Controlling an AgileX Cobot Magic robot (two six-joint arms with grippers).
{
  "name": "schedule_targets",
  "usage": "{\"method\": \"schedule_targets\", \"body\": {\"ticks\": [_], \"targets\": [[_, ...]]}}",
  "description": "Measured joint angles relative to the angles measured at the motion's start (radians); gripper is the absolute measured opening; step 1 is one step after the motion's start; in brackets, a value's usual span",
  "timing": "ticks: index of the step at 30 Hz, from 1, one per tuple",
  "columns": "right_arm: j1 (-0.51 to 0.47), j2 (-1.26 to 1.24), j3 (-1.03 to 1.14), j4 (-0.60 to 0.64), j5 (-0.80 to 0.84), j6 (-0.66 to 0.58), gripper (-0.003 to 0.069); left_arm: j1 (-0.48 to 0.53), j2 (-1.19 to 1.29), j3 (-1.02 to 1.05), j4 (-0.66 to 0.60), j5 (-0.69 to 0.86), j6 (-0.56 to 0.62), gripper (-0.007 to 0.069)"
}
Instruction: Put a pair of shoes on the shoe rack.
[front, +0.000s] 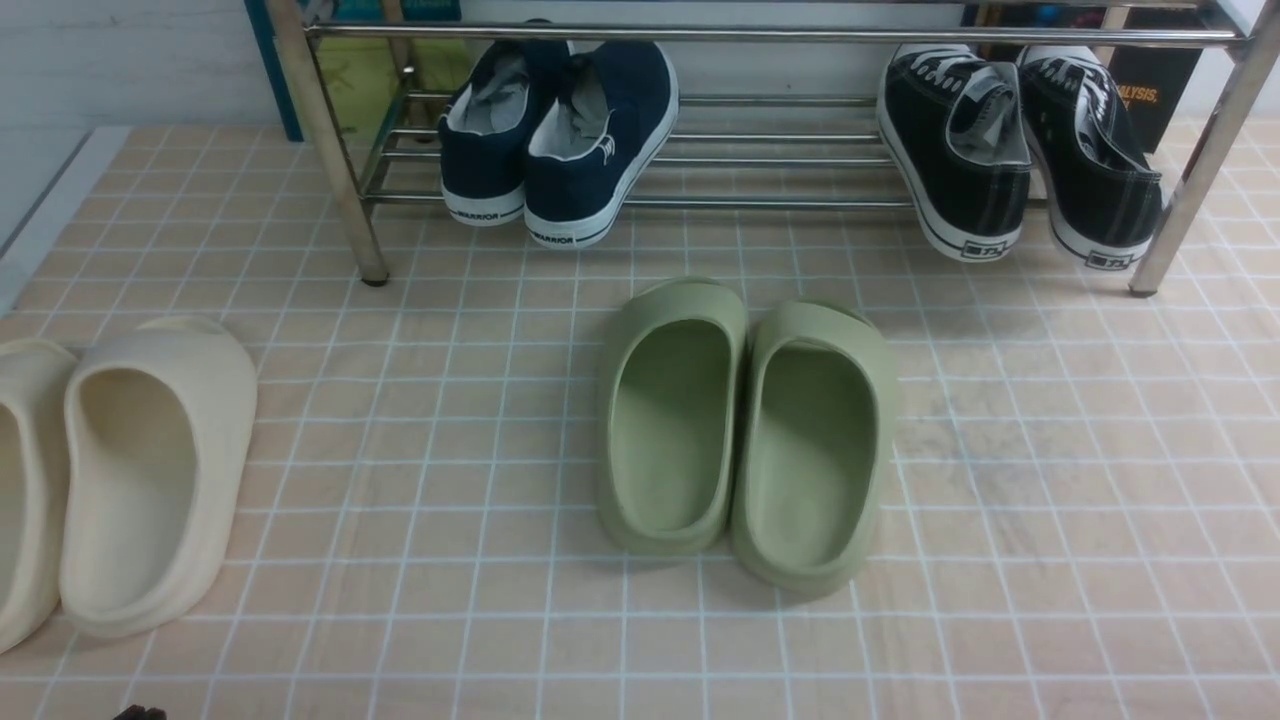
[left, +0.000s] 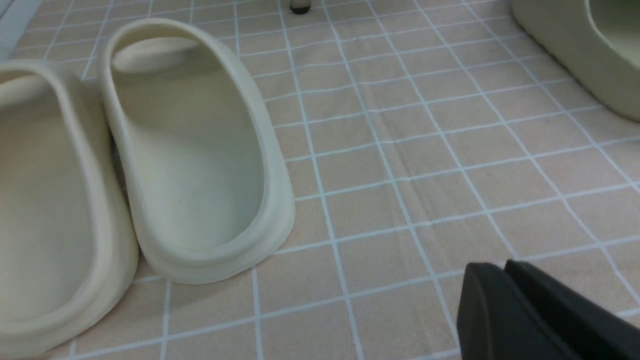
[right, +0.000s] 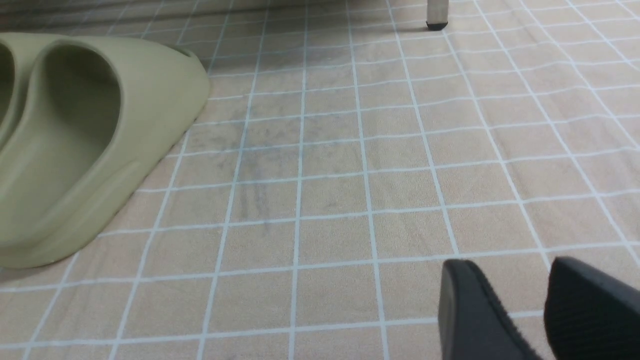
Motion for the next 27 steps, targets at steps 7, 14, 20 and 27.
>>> {"method": "schedule_targets", "body": {"ticks": [7,14,20,27], "targets": [[0.000,0.000,0.000,0.000,0.000,0.000,0.0238,0.000,0.000,0.000,-0.006,0.001,0.018,0.0053],[0.000,0.000,0.000,0.000,0.000,0.000,0.0238,0.000,0.000,-0.002,0.080,0.006,-0.112,0.0053],[0.000,0.000,0.000,0.000,0.000,0.000,0.0238,0.000,0.000,-0.002,0.130,0.006,-0.208,0.0053],[0.000,0.000,0.000,0.000,0.000,0.000,0.0238,0.000,0.000,-0.002,0.137,0.006,-0.218,0.0058]]}}
